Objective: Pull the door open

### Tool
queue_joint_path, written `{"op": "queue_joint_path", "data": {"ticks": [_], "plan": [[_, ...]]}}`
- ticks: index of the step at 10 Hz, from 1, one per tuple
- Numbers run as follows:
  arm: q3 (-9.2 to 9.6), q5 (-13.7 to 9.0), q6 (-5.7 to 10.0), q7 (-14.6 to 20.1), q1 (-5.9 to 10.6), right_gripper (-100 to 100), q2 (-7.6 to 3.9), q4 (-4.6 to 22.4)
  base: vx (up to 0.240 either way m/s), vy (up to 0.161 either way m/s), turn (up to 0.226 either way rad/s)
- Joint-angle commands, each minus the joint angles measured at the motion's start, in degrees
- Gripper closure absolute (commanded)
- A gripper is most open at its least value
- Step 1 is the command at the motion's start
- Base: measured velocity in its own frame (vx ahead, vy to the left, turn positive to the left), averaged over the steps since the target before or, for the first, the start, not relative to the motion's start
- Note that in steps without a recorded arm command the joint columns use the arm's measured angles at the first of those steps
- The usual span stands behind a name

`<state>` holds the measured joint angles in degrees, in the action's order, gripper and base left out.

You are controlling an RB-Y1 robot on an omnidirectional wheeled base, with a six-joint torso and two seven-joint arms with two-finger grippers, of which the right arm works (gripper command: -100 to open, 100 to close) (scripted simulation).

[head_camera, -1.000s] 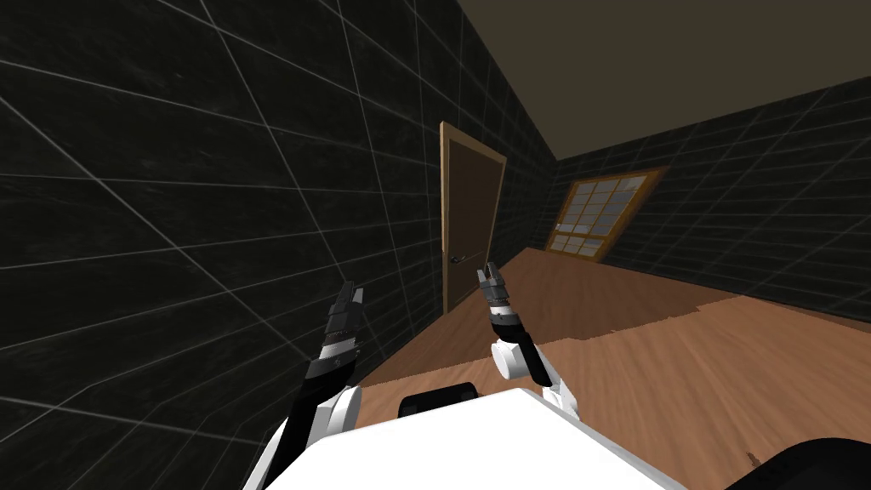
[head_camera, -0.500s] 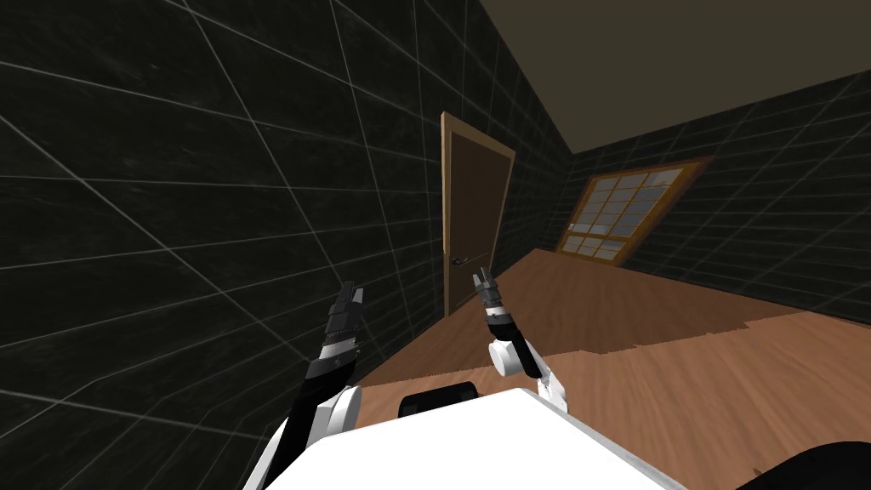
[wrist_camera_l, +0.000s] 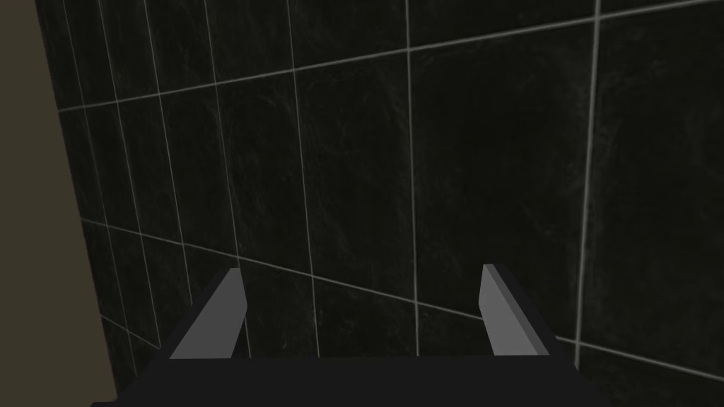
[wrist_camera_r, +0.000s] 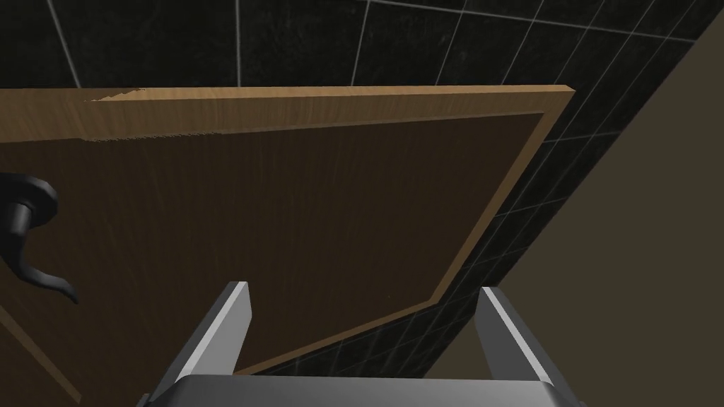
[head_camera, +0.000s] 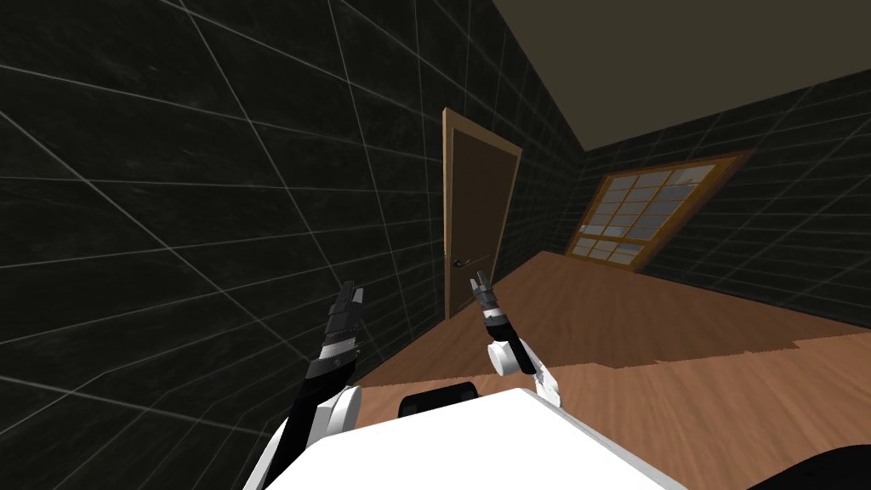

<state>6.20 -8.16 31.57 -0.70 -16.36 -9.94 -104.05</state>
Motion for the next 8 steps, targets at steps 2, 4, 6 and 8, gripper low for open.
{"op": "queue_joint_path", "data": {"ticks": [2, 4, 6, 8], "plan": [[0.5, -0.2, 0.78, 0.6, 1.49, -100, -0.88, 4.3, 0.034, -0.059, 0.074], [0.82, -0.4, 1.19, 1.1, 2.34, -100, -1.55, 6.9, 0.056, -0.089, 0.092], [1.14, -0.6, 1.61, 1.5, 3.18, -100, -2.22, 9.3, 0.04, -0.065, 0.064], [1.79, -1.0, 2.44, 2.4, 4.87, -100, -3.55, 13.6, 0.046, -0.068, 0.109]]}}
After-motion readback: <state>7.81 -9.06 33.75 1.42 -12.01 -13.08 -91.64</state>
